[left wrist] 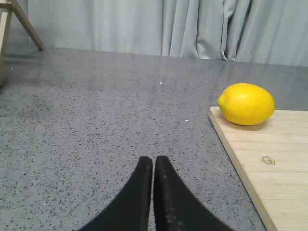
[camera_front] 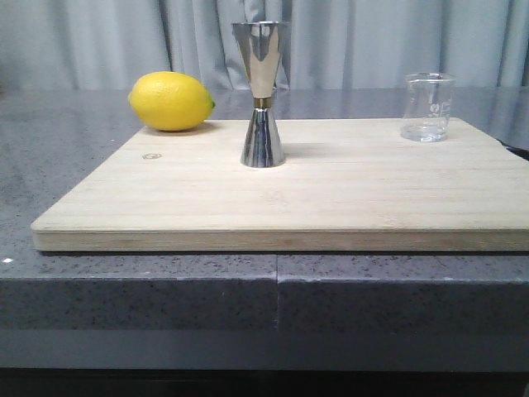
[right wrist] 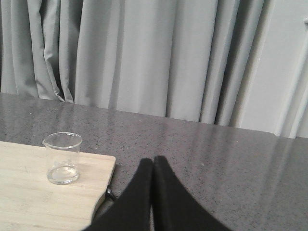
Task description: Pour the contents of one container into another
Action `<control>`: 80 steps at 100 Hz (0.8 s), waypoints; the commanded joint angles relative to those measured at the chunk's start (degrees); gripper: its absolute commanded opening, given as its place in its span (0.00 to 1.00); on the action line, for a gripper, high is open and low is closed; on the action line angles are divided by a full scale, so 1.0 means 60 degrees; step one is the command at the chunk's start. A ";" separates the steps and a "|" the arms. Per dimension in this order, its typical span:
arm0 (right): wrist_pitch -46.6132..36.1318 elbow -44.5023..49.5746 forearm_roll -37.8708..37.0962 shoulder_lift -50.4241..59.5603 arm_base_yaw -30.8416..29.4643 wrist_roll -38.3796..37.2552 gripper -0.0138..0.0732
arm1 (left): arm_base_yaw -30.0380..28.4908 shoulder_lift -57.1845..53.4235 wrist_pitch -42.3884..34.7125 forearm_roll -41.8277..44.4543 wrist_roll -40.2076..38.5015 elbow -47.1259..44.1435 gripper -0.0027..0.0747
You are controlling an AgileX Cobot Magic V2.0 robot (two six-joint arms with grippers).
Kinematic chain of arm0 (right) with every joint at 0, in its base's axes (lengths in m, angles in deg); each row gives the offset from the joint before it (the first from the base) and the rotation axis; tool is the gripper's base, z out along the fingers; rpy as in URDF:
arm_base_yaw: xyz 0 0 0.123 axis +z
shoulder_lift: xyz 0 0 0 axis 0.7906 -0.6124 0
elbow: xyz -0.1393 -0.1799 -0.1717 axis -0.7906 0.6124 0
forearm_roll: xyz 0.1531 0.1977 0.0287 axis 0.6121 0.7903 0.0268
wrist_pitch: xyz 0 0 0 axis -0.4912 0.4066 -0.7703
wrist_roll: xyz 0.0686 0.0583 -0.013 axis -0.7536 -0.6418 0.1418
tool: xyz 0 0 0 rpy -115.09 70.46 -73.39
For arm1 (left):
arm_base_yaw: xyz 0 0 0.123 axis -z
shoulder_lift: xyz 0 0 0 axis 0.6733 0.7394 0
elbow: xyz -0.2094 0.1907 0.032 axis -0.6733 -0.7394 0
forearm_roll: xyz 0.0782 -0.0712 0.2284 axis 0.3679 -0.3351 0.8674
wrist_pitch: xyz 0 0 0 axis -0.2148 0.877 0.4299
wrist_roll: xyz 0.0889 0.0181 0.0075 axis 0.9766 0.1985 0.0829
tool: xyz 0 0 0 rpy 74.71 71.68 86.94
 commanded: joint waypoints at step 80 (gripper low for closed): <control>-0.0346 -0.0234 -0.0034 -0.0028 -0.0048 -0.0020 0.08 | 0.0802 -0.1245 -0.0456 0.9181 -0.8553 -0.0105 0.01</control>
